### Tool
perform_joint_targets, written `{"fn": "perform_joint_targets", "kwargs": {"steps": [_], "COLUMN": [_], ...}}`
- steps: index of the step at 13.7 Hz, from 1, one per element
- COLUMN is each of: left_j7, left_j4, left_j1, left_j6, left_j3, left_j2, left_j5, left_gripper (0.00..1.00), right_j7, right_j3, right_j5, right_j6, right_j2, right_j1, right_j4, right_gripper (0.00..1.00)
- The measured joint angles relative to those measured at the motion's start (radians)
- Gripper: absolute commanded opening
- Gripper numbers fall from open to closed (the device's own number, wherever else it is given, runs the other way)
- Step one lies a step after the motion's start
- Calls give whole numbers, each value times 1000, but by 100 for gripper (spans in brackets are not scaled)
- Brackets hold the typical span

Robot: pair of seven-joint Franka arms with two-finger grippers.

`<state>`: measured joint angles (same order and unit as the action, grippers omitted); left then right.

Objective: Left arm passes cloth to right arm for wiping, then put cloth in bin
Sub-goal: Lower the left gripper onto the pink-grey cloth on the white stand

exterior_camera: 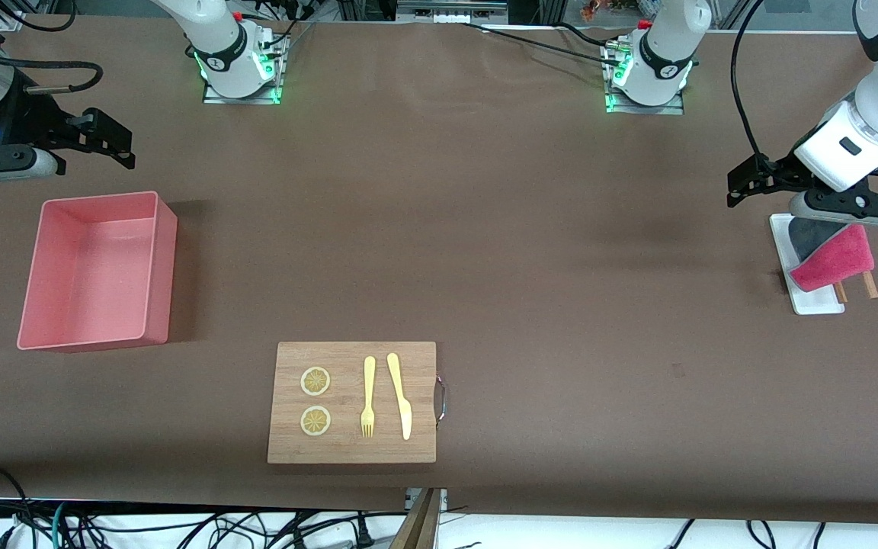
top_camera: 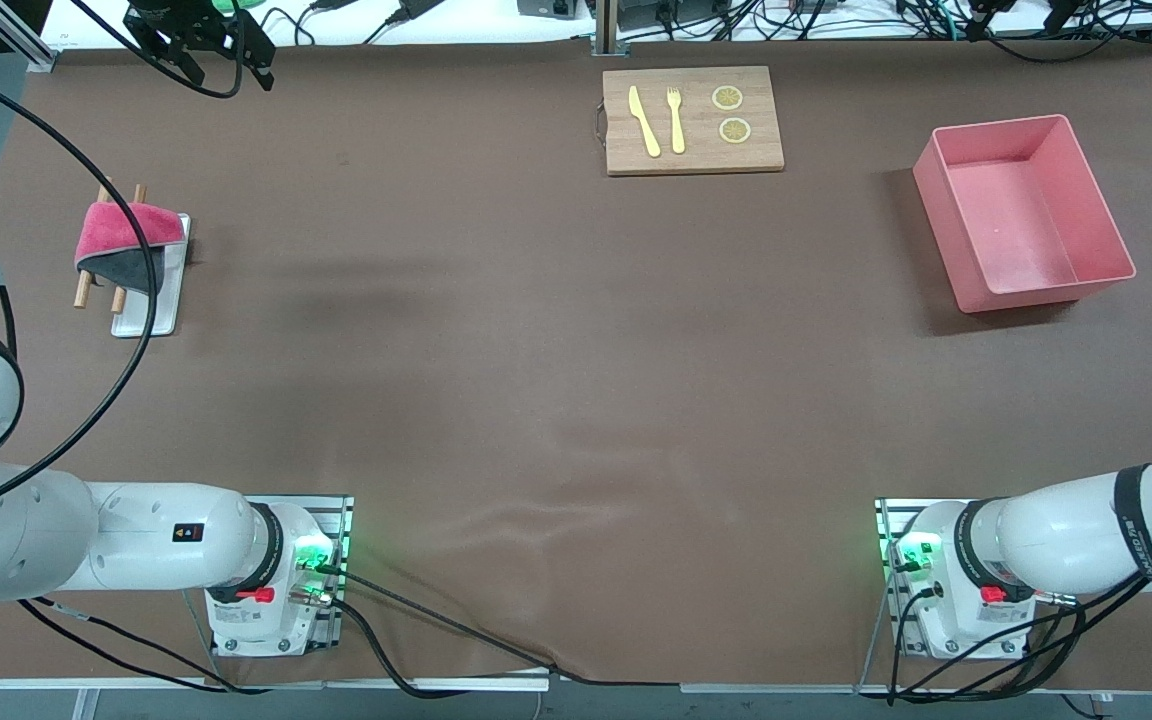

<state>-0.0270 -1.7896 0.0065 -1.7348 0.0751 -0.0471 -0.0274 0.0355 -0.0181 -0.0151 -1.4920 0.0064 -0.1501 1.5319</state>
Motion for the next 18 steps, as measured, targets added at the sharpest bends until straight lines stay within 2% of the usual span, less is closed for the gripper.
{"fn": "perform_joint_targets", "kwargs": {"steps": [14, 18], "left_j7": [1, 1], "left_j4": [-10, -14], "left_j1": [0, 0], "left_j6": [1, 81], "left_j3": [-7, -8], "left_j2": [0, 0], "left_j5": [0, 22], "left_gripper": [100, 100], "right_j7": [0, 0], "right_j3": [0, -1], "right_j5": [0, 0], "right_j6": [0, 0], "right_j2": [0, 0], "right_j1": [0, 0], "right_j4": [0, 0], "right_gripper": [100, 100]}}
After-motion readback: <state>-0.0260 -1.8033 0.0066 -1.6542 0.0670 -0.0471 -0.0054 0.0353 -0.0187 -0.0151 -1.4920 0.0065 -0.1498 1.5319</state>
